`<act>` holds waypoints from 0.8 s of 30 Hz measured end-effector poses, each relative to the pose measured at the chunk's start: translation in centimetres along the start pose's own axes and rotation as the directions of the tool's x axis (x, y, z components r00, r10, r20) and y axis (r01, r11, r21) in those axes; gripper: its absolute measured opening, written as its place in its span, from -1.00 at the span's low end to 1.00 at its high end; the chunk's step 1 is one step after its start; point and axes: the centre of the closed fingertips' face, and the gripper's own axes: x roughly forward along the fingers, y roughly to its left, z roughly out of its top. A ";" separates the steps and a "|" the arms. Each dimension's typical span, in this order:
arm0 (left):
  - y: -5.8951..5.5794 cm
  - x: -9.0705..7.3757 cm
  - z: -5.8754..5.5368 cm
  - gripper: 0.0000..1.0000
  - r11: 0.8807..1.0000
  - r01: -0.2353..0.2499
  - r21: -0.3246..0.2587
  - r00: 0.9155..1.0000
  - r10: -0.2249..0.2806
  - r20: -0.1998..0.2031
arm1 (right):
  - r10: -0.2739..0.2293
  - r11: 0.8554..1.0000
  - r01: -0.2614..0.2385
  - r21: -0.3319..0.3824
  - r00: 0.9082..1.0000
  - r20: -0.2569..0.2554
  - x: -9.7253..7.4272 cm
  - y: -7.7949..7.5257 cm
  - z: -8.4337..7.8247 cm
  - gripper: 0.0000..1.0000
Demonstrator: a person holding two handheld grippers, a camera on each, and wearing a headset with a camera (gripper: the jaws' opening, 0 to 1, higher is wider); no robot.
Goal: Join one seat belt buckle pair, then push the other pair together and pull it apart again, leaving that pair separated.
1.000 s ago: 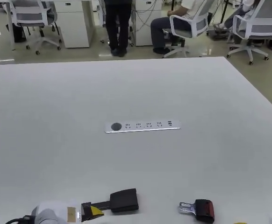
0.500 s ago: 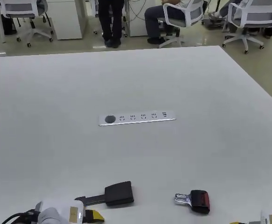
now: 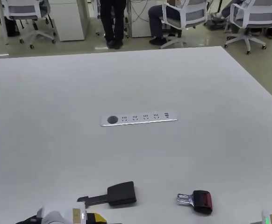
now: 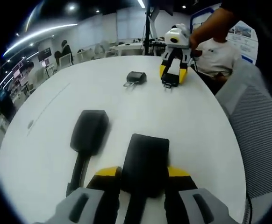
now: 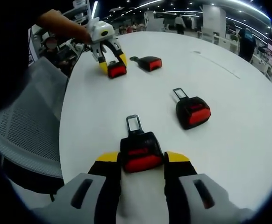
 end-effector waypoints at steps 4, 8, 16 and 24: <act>0.0 -0.1 0.0 -0.26 1.000 0.005 0.008 1.000 -0.005 -0.009 | 0.001 1.000 -0.001 0.007 1.000 -0.013 0.0 -0.2 -0.1 -0.33; -0.1 -0.1 0.0 -0.26 1.000 0.013 0.015 1.000 -0.013 -0.022 | 0.003 1.000 -0.003 0.002 1.000 -0.026 0.0 -0.1 0.3 -0.33; -0.1 -0.3 0.1 -0.28 0.997 0.048 0.055 0.997 -0.045 -0.061 | 0.020 0.999 -0.021 -0.025 0.999 -0.033 1.2 0.2 1.8 -0.34; -0.1 -0.5 0.2 -0.28 0.998 0.048 0.049 0.996 -0.044 -0.075 | 0.030 0.998 -0.030 -0.047 1.000 -0.003 3.3 1.5 4.3 -0.34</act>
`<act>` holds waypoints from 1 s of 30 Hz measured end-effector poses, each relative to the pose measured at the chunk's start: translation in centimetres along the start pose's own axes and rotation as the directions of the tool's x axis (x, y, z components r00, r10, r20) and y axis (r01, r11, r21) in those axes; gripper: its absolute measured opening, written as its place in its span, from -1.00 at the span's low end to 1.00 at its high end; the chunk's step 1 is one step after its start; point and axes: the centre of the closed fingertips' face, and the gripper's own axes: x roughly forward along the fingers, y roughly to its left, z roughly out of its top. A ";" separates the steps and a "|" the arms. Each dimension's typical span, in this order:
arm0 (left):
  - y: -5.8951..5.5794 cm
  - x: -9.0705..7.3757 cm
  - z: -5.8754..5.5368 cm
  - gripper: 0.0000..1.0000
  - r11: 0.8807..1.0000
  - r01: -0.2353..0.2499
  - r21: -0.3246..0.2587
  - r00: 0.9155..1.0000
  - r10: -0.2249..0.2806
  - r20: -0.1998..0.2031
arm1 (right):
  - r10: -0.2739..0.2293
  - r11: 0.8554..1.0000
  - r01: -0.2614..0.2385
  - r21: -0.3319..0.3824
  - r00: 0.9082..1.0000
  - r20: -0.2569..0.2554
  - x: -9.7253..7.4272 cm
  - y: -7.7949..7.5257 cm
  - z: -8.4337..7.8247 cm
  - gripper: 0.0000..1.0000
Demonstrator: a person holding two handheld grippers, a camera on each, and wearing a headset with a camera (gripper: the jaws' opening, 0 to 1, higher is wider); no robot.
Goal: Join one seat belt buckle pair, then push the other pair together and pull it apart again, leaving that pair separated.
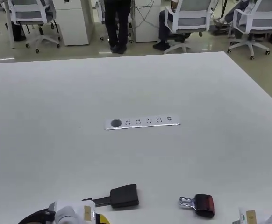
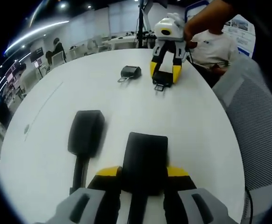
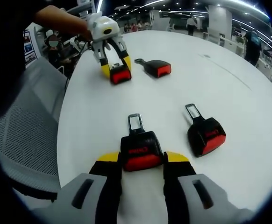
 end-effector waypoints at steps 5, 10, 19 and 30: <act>0.0 0.0 0.0 -0.28 1.000 0.008 0.012 1.000 -0.008 -0.015 | 0.024 0.999 -0.024 -0.022 1.000 0.009 1.5 0.7 1.2 -0.34; 0.0 0.0 0.1 -0.28 0.999 0.020 0.026 0.999 -0.020 -0.029 | 0.053 0.998 -0.052 -0.046 0.998 0.018 2.1 1.2 2.3 -0.34; 0.2 0.1 -0.1 -0.28 0.999 0.035 0.042 0.998 -0.033 -0.044 | 0.082 0.994 -0.079 -0.081 0.996 0.026 3.7 1.3 3.7 -0.34; 0.3 0.2 -0.1 -0.28 0.997 0.047 0.055 0.997 -0.043 -0.066 | 0.106 0.990 -0.101 -0.101 0.993 0.047 5.8 1.7 5.1 -0.34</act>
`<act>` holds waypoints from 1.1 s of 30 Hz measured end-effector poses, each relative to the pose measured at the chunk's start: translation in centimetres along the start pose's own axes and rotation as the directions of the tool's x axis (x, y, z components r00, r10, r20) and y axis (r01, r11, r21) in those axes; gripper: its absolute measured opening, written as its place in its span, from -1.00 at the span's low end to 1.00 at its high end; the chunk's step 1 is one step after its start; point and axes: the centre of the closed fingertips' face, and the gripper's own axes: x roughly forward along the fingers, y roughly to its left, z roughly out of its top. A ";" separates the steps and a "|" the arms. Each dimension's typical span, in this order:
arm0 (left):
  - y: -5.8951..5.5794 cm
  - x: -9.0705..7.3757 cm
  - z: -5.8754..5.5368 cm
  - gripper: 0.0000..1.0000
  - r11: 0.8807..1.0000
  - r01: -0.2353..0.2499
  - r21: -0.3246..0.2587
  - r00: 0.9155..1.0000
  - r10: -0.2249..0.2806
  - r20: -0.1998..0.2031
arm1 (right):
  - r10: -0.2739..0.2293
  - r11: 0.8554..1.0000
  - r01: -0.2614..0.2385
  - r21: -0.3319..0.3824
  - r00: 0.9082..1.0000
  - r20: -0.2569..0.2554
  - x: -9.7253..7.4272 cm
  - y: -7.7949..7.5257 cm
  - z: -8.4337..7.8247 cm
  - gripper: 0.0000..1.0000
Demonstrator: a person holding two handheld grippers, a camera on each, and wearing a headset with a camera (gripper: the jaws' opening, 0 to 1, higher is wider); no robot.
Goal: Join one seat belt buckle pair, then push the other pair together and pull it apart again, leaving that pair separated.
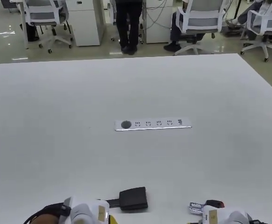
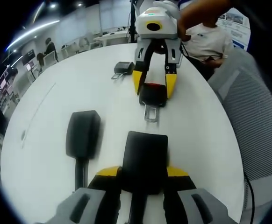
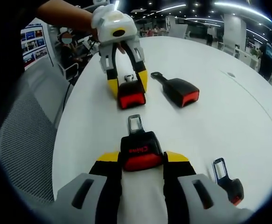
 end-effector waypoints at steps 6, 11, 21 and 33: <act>0.1 0.1 -0.1 -0.28 1.000 0.001 0.001 1.000 -0.001 -0.011 | 0.002 1.000 -0.002 -0.009 1.000 0.016 1.2 0.2 1.1 -0.34; 0.1 0.2 -0.1 -0.28 1.000 0.004 0.005 1.000 -0.004 -0.019 | 0.013 1.000 -0.013 -0.010 0.999 0.031 2.1 0.3 2.0 -0.35; 0.0 0.2 0.0 -0.28 1.000 0.004 -0.001 1.000 -0.004 -0.018 | 0.021 1.000 -0.020 -0.013 0.999 0.050 2.6 0.6 2.9 -0.35; -0.2 0.2 0.2 -0.32 1.000 0.013 0.025 0.999 -0.012 -0.051 | -0.004 1.000 0.003 0.022 0.998 0.056 2.8 0.4 3.0 -0.36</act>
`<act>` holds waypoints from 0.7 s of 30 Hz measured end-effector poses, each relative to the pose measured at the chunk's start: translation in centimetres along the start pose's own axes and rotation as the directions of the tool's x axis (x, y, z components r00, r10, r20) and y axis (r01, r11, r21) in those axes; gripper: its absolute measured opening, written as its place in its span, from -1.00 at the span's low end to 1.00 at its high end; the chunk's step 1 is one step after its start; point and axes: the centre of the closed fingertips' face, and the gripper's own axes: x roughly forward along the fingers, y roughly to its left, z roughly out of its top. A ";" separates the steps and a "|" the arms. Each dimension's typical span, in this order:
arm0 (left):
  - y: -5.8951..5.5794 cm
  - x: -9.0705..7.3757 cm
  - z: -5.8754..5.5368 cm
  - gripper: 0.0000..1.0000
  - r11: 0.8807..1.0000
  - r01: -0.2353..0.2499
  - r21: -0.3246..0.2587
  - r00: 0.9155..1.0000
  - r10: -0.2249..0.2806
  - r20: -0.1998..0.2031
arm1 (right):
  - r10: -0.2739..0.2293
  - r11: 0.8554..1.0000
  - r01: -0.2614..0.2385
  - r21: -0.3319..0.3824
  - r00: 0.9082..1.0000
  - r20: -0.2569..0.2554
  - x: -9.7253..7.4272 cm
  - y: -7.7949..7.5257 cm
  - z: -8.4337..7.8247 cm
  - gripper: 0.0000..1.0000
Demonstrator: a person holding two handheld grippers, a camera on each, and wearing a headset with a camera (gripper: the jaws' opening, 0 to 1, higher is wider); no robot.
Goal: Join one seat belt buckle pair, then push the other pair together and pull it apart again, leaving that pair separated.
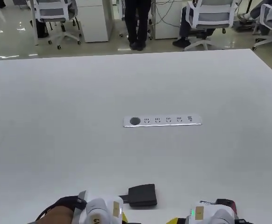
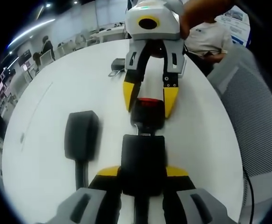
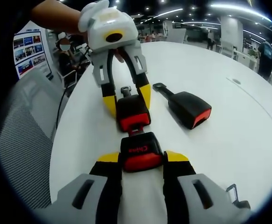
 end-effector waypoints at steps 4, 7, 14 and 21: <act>-0.1 0.0 0.0 -0.32 0.999 0.021 0.028 1.000 -0.021 -0.010 | 0.013 1.000 -0.013 -0.012 1.000 -0.013 0.4 0.1 0.3 -0.36; -0.1 -0.1 0.1 -0.32 0.998 0.032 0.049 0.999 -0.031 -0.023 | 0.019 1.000 -0.019 -0.019 1.000 -0.014 1.0 0.5 0.8 -0.36; -0.4 -0.4 -0.1 -0.32 0.998 0.035 0.055 0.999 -0.034 -0.016 | 0.019 1.000 -0.020 -0.015 0.999 -0.028 1.6 0.6 0.4 -0.36; -0.5 -0.6 -0.4 -0.32 0.998 0.036 0.051 0.999 -0.036 0.004 | 0.008 0.999 -0.010 -0.045 0.999 -0.032 1.7 0.6 0.5 -0.36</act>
